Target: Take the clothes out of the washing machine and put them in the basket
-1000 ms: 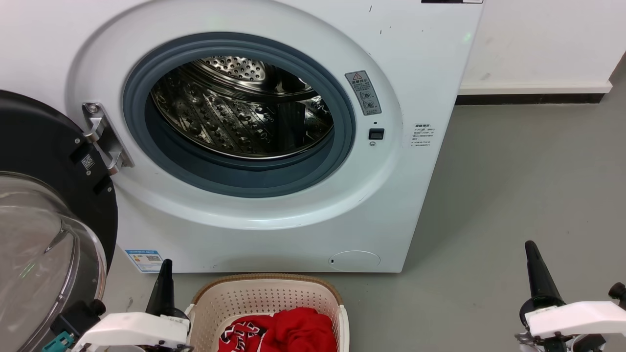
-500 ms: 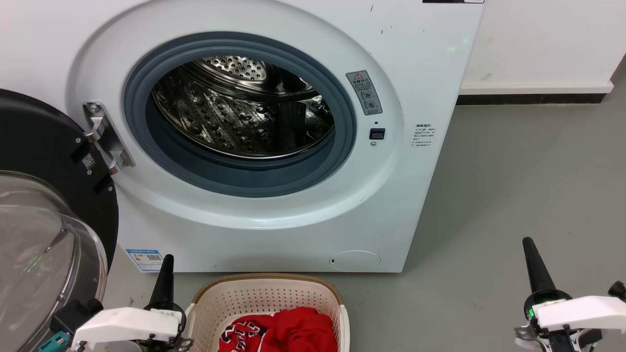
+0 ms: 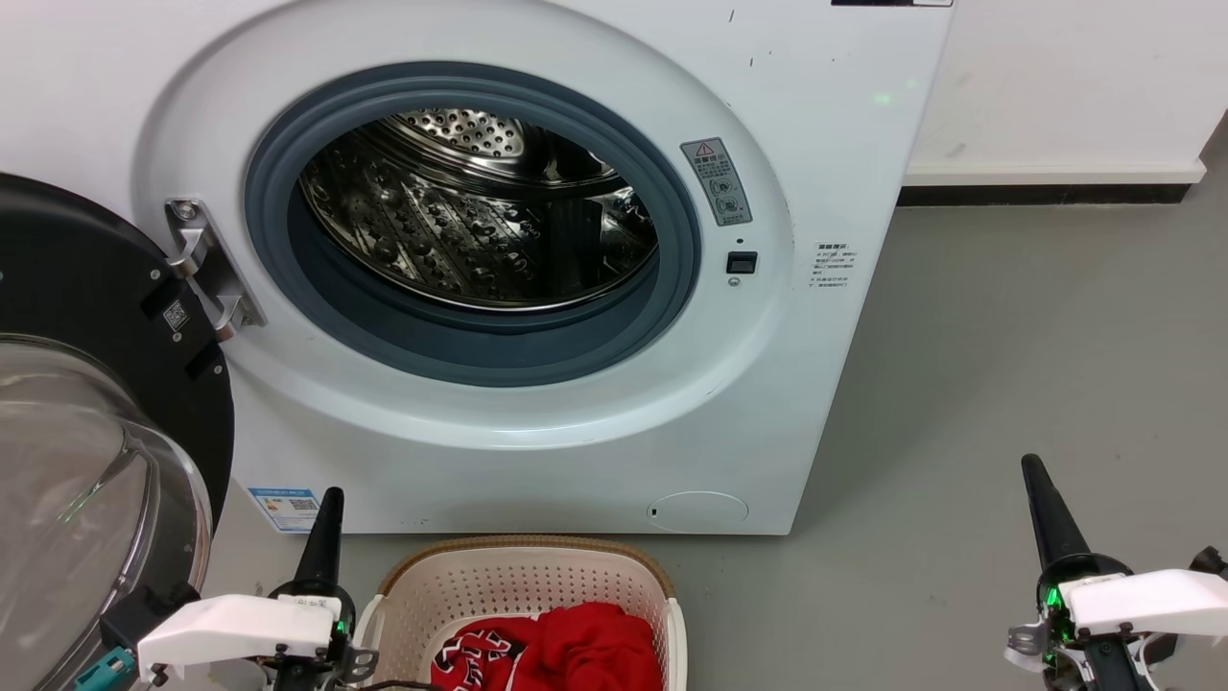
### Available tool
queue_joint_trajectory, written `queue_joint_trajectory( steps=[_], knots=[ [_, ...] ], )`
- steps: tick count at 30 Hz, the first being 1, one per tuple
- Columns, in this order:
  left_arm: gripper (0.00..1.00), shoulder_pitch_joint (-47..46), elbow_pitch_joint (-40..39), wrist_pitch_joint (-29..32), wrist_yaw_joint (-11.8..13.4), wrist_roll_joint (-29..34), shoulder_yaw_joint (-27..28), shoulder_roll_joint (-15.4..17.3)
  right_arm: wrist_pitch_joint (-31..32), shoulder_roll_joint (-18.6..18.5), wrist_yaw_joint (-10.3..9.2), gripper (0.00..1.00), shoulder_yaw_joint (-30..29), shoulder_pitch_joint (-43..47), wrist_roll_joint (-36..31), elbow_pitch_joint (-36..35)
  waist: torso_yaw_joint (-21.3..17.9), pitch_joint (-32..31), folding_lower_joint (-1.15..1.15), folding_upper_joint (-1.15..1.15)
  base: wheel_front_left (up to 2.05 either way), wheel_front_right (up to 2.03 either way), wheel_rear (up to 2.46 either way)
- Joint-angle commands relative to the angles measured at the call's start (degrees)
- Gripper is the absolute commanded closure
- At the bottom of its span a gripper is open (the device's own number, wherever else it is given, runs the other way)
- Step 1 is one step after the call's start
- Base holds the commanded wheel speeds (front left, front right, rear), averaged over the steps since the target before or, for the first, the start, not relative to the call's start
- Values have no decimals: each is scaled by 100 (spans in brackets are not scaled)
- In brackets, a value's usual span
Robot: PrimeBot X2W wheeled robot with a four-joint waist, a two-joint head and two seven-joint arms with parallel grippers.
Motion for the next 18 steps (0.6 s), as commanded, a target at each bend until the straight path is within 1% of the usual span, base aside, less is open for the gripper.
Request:
queue_joint_trajectory(
  steps=[1,18],
  knots=[
    [100,-128,-20,40,-26,-120,12,-3,35,-27,0,100,-13,-126,133,2,1,0,0,0,0,0,0],
    [100,-252,74,247,-97,-984,61,-7,254,-22,-1,100,-35,-245,1012,108,17,4,0,0,0,0,0]
  ],
)
